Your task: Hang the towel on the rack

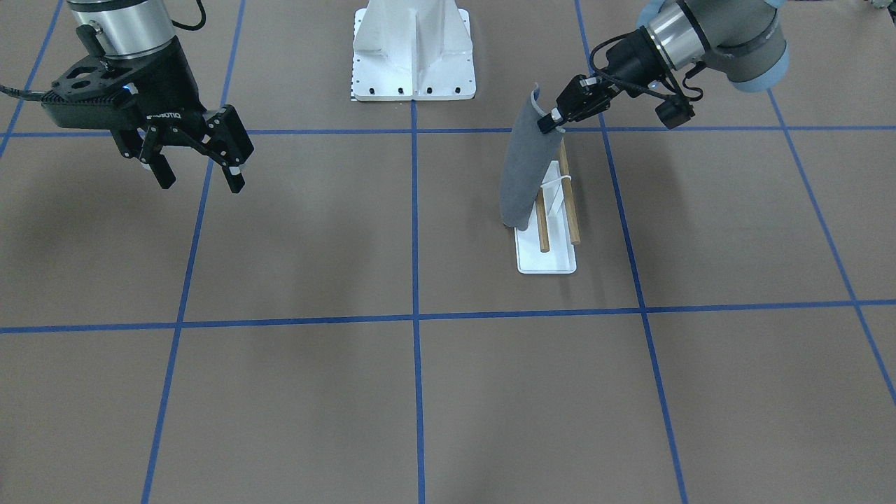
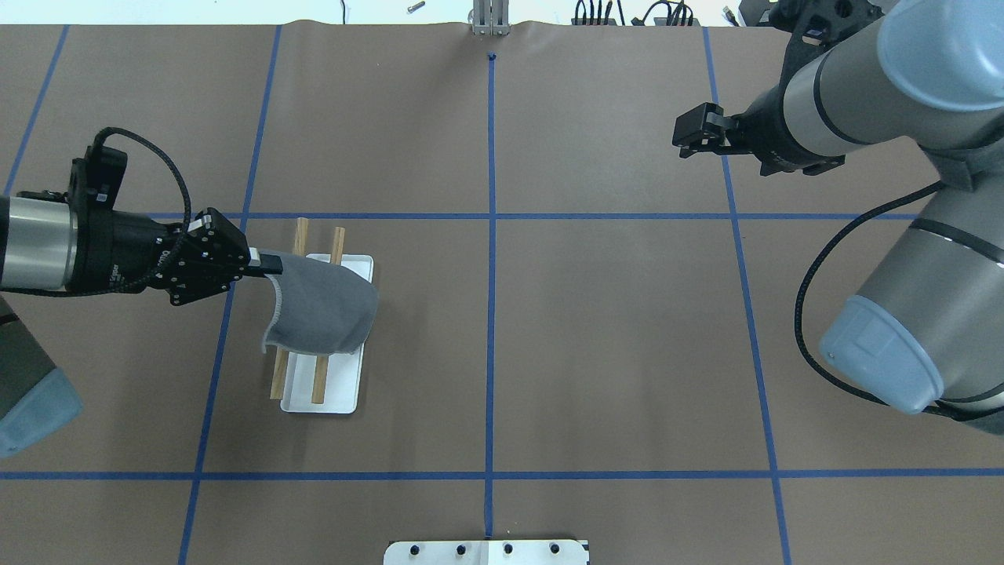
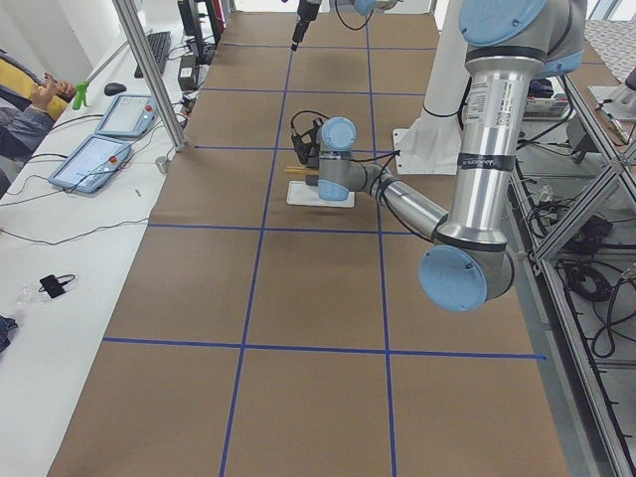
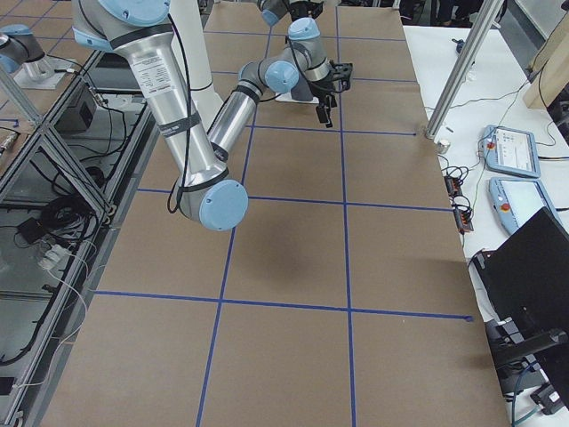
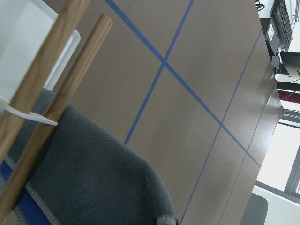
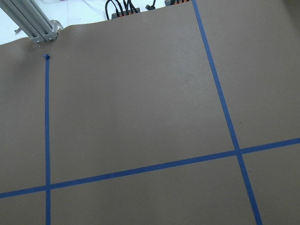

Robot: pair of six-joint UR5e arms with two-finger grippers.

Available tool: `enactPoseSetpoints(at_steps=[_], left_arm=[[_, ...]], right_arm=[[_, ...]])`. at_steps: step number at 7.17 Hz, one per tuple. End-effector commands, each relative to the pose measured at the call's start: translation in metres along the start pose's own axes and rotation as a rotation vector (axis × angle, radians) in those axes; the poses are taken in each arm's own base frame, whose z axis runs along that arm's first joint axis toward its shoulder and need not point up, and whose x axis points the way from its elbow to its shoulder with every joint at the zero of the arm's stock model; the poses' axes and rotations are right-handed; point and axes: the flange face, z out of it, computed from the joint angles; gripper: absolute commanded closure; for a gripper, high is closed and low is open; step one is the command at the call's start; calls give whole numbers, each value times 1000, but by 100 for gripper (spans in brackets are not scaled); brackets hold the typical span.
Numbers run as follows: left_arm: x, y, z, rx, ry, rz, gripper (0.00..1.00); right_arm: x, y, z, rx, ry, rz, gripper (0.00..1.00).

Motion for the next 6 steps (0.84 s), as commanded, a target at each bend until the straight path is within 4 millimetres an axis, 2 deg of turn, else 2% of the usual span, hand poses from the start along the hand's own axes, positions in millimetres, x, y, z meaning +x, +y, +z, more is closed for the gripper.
enactPoseSetpoints(at_steps=[1, 3, 4, 6], left_arm=[[-20, -28, -9, 34, -40, 46, 100], [-57, -36, -17, 42, -67, 26, 100], [-75, -35, -27, 45, -75, 20, 100], [-84, -39, -26, 52, -91, 4, 100]], right_arm=[[5, -8, 0, 11, 10, -2, 0], [24, -15, 5, 13, 41, -42, 0], [32, -19, 4, 9, 47, -45, 0], [50, -25, 4, -21, 52, -64, 0]])
